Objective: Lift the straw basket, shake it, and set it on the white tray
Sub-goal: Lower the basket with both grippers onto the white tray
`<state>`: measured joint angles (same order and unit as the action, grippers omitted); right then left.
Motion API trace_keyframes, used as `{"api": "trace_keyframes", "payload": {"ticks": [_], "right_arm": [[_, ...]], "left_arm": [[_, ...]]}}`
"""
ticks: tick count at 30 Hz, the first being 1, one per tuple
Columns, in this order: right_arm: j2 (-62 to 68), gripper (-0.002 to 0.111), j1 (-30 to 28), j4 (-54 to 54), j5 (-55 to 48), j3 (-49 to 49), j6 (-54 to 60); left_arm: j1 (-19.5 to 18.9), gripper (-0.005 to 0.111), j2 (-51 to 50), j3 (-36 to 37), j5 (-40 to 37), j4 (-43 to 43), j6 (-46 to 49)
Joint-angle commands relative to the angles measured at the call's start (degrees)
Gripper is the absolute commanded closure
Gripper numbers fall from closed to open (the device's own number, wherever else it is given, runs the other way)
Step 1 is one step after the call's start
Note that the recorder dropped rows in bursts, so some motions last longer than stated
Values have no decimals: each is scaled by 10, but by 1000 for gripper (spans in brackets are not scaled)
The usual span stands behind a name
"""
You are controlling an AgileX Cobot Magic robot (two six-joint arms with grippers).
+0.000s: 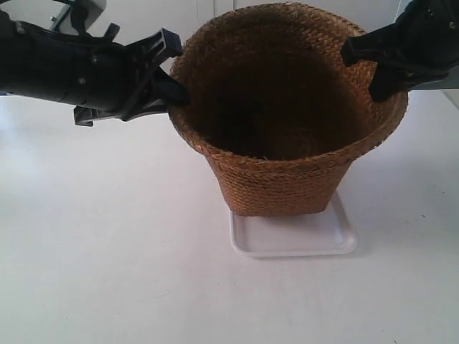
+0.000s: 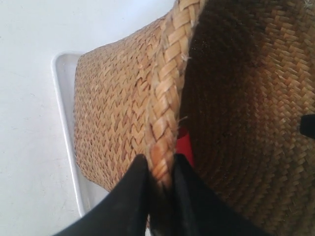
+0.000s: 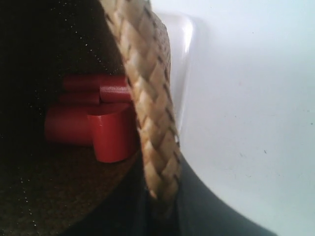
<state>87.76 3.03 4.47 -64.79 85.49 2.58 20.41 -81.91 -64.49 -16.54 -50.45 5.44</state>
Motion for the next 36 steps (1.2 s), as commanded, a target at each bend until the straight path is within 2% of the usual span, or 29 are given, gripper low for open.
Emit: {"api": "trace_keyframes", "payload": {"ticks": [1, 8, 15, 22, 36], "right_arm": [[-3, 108, -14, -53, 2, 6, 22], [-3, 108, -14, -88, 6, 5, 21], [-2, 108, -14, -84, 2, 2, 21], [-2, 108, -14, -72, -4, -48, 21], [-3, 108, -14, -75, 36, -49, 21]], "left_arm": [[3, 107, -17, -34, 5, -14, 10], [3, 107, -43, -63, -12, -14, 26], [3, 107, -51, -63, -25, 19, 25], [3, 107, -51, -63, -25, 22, 25], [3, 107, -56, -63, -22, 19, 23]]}}
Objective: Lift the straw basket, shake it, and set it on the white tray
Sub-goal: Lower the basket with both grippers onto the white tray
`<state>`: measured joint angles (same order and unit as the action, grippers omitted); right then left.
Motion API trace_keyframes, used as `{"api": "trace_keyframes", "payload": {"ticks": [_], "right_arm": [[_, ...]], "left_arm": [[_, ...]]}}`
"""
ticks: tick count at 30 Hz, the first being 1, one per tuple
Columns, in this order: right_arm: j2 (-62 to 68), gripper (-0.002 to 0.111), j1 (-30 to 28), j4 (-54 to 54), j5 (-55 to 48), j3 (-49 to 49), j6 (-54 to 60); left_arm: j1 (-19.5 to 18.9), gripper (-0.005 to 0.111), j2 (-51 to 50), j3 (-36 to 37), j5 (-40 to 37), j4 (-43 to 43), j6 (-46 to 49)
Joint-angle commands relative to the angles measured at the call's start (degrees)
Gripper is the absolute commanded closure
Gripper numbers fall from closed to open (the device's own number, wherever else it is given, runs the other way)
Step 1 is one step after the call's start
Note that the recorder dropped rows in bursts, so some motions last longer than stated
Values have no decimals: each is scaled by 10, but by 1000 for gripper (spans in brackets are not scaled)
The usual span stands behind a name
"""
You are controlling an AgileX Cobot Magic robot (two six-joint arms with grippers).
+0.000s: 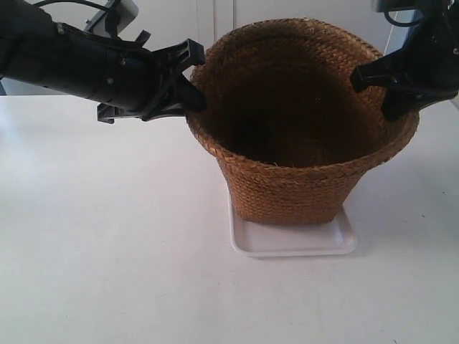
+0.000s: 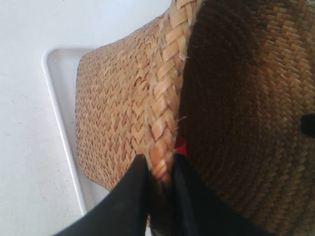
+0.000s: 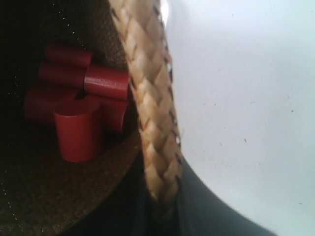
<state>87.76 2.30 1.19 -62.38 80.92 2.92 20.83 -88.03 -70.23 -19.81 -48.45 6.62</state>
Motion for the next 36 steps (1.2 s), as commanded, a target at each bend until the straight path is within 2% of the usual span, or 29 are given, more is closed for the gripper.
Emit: {"api": "trace_keyframes", "payload": {"ticks": [1, 25, 27, 36], "right_arm": [[-3, 108, -7, -42, 12, -4, 18], [-3, 108, -7, -42, -4, -4, 18], [-3, 105, -7, -42, -2, -4, 18], [-3, 84, -7, -42, -1, -4, 18]], "left_arm": [[-1, 107, 6, -6, 15, -1, 11], [-1, 107, 6, -6, 9, -2, 11], [-1, 102, 6, -6, 9, -2, 11], [-1, 69, 6, -6, 7, -2, 11]]}}
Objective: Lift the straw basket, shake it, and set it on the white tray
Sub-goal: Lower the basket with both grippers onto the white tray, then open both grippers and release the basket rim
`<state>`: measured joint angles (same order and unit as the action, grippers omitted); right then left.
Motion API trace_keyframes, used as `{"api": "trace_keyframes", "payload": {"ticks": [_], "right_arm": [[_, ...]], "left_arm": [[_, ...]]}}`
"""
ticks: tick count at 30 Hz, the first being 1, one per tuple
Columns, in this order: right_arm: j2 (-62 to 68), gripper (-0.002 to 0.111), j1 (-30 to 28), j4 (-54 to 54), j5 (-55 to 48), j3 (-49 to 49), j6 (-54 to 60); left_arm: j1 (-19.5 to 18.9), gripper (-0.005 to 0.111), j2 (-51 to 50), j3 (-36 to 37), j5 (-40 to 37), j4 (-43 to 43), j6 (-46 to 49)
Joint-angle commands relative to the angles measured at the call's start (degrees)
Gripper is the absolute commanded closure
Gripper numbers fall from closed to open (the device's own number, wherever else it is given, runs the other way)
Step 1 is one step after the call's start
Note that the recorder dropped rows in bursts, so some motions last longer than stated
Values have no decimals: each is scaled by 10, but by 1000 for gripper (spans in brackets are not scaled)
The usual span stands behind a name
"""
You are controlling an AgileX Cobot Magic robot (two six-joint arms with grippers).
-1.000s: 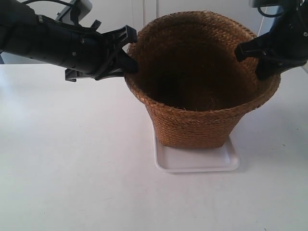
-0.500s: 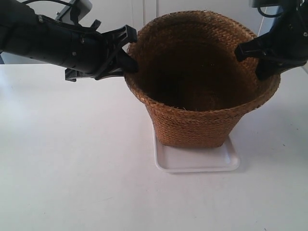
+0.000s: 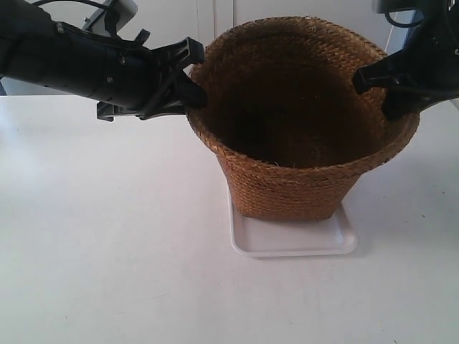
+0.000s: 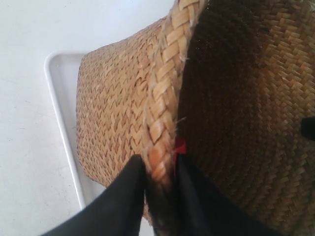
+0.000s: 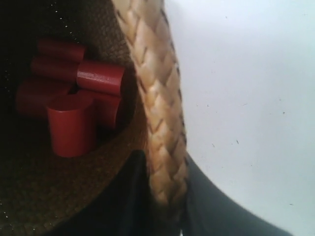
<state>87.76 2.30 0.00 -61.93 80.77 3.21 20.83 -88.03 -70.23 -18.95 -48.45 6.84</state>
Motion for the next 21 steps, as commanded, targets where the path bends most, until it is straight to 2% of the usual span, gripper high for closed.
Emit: {"api": "trace_keyframes", "payload": {"ticks": [1, 4, 11, 21], "right_arm": [[-3, 82, -7, -30, -5, -2, 15], [-3, 76, -7, -30, -5, -2, 15], [-3, 52, -7, -30, 4, -2, 15], [-4, 50, -7, -30, 33, -2, 15]], "left_arm": [[-1, 66, 6, -6, -3, -3, 9], [-1, 62, 6, -6, -5, -5, 7], [-1, 49, 6, -6, -5, -6, 7], [-1, 46, 8, -16, -5, -3, 37]]}}
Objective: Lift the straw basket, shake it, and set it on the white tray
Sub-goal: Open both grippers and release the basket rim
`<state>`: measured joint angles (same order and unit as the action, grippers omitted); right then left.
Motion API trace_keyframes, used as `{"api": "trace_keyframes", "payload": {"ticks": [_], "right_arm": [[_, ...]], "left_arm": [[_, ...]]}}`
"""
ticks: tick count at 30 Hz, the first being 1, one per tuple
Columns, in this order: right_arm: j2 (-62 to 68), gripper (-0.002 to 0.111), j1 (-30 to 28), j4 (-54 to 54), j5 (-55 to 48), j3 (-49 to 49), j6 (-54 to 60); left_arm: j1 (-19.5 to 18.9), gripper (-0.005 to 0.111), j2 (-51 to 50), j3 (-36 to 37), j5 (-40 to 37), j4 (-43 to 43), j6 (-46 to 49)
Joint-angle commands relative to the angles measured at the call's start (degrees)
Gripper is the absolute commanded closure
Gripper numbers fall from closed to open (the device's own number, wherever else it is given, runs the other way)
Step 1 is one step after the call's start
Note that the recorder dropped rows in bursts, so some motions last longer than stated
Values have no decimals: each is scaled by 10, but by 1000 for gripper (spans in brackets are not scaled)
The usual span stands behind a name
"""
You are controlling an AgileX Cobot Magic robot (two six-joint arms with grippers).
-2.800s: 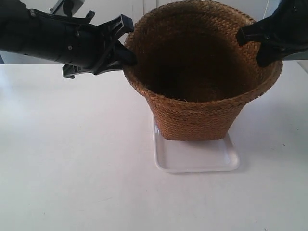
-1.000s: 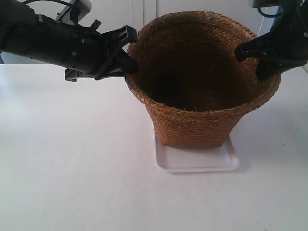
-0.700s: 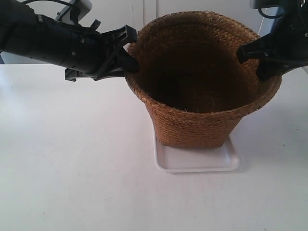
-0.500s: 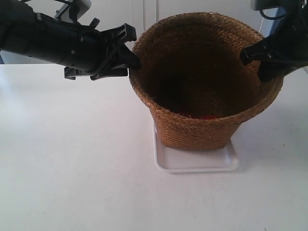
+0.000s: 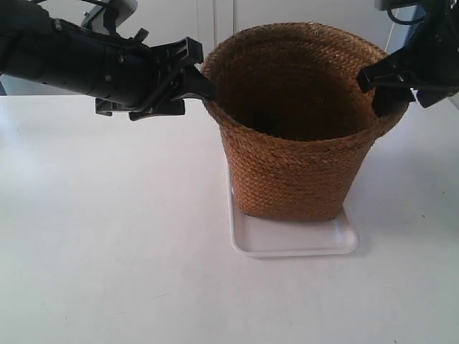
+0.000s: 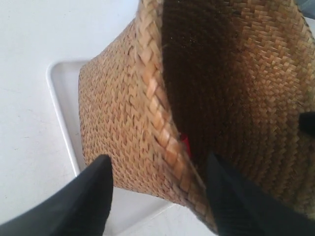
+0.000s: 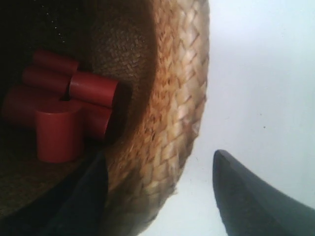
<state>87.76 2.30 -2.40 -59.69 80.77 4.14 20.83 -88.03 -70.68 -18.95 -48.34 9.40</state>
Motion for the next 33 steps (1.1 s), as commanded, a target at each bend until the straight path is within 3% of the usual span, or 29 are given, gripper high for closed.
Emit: {"api": "trace_keyframes", "payload": {"ticks": [1, 11, 21, 22, 25, 27, 29, 33], "right_arm": [[-4, 50, -7, -6, 14, -2, 4], [-45, 50, -7, -6, 76, -2, 1], [-107, 52, -7, -4, 89, 9, -1], [-118, 56, -7, -4, 92, 10, -10], [-163, 80, -7, 6, 99, 9, -29], [-205, 97, -7, 24, 112, -2, -29], [-251, 108, -7, 24, 133, -26, -29], [-369, 108, -7, 24, 181, -122, -29]], "left_arm": [[-1, 46, 8, -17, -7, -4, 12], [-1, 46, 9, -31, -9, -3, 12], [-1, 49, 67, -31, 10, 72, 12], [-1, 53, 78, -31, 7, 88, 12], [-1, 78, 126, -31, -33, 192, 12], [-1, 104, 161, -26, -70, 254, 6], [-1, 106, 202, -2, -71, 272, 6], [-1, 106, 295, 83, -23, 270, -8]]}}
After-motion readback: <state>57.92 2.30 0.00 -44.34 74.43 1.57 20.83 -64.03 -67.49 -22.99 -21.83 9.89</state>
